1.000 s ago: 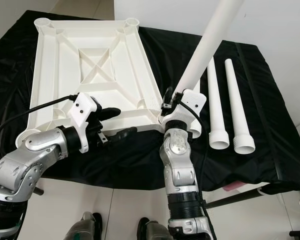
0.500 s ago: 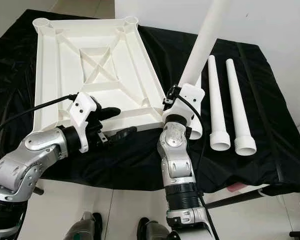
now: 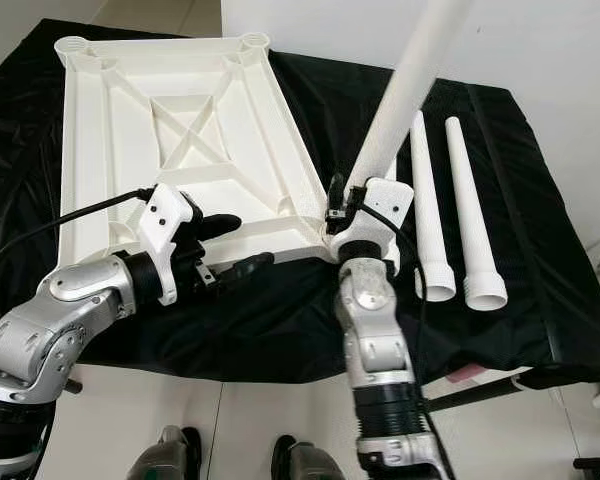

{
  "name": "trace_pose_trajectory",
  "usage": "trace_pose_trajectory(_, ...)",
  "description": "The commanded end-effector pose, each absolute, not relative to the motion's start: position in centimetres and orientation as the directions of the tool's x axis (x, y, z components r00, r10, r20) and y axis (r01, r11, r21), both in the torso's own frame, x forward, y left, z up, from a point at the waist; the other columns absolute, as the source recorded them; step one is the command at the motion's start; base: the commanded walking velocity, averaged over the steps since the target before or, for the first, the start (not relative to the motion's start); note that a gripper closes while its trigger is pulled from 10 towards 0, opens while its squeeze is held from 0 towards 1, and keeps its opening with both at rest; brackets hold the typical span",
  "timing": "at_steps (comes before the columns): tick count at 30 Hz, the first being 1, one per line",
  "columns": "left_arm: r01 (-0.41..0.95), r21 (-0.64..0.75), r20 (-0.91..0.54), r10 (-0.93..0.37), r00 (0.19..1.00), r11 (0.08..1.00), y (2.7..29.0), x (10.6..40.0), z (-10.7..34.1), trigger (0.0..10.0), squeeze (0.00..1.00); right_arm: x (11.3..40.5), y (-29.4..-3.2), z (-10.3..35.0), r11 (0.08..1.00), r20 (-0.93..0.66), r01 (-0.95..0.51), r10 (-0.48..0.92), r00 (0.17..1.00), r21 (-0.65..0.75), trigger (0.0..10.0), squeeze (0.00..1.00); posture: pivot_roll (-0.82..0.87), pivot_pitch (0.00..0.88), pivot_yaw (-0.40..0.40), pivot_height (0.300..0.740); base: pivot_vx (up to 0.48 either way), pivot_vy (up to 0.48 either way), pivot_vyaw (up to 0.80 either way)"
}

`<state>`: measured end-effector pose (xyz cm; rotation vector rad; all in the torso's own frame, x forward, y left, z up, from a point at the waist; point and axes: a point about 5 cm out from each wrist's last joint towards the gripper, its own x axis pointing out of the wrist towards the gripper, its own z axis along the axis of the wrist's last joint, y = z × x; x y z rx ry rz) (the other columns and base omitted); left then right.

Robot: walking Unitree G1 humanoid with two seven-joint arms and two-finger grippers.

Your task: Building children table

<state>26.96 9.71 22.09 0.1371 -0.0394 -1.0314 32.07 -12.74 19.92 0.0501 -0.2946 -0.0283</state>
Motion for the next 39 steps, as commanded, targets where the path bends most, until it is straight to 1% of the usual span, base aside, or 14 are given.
trace_pose_trajectory(1, 0.849, 0.14, -0.024, -0.855, 0.518, 0.51, 9.5, 26.7, 22.2, 10.0, 0.0, 32.3, -14.2, 15.5, 0.999, 0.066, 0.038, -0.04, 0.997, 0.026, 10.0, 0.0, 0.11, 0.203, -0.082, 0.74, 0.0, 0.0, 0.0)
trace_pose_trajectory(7, 0.851, 0.139, -0.025, -0.857, 0.514, 0.507, 9.5, 26.7, 22.2, 10.0, 0.0, 32.7, -14.6, 15.7, 1.0, 0.06, 0.024, -0.025, 0.998, 0.013, 10.0, 0.0, 0.11, 0.202, -0.08, 0.74, 0.0, 0.0, 0.0)
trace_pose_trajectory(14, 0.85, 0.14, -0.026, -0.856, 0.516, 0.508, 9.5, 26.6, 22.2, 10.0, 0.0, 32.0, -13.9, 15.3, 1.0, 0.068, -0.003, 0.002, 0.998, 0.014, 10.0, 0.0, 0.12, 0.203, -0.085, 0.74, 0.0, 0.0, 0.0)
trace_pose_trajectory(22, 0.852, 0.141, -0.026, -0.859, 0.512, 0.504, 9.5, 26.5, 22.2, 10.0, 0.0, 31.4, -12.8, 14.8, 0.997, 0.064, 0.045, -0.05, 0.997, 0.065, 10.0, 0.0, 0.12, 0.206, -0.081, 0.74, 0.0, 0.0, 0.0)
trace_pose_trajectory(39, 0.853, 0.136, -0.029, -0.859, 0.512, 0.504, 9.5, 26.5, 22.1, 10.0, 0.0, 31.4, -13.0, 14.9, 0.996, 0.064, 0.064, -0.069, 0.996, 0.065, 10.0, 0.0, 0.12, 0.213, -0.084, 0.74, 0.0, 0.0, 0.0)
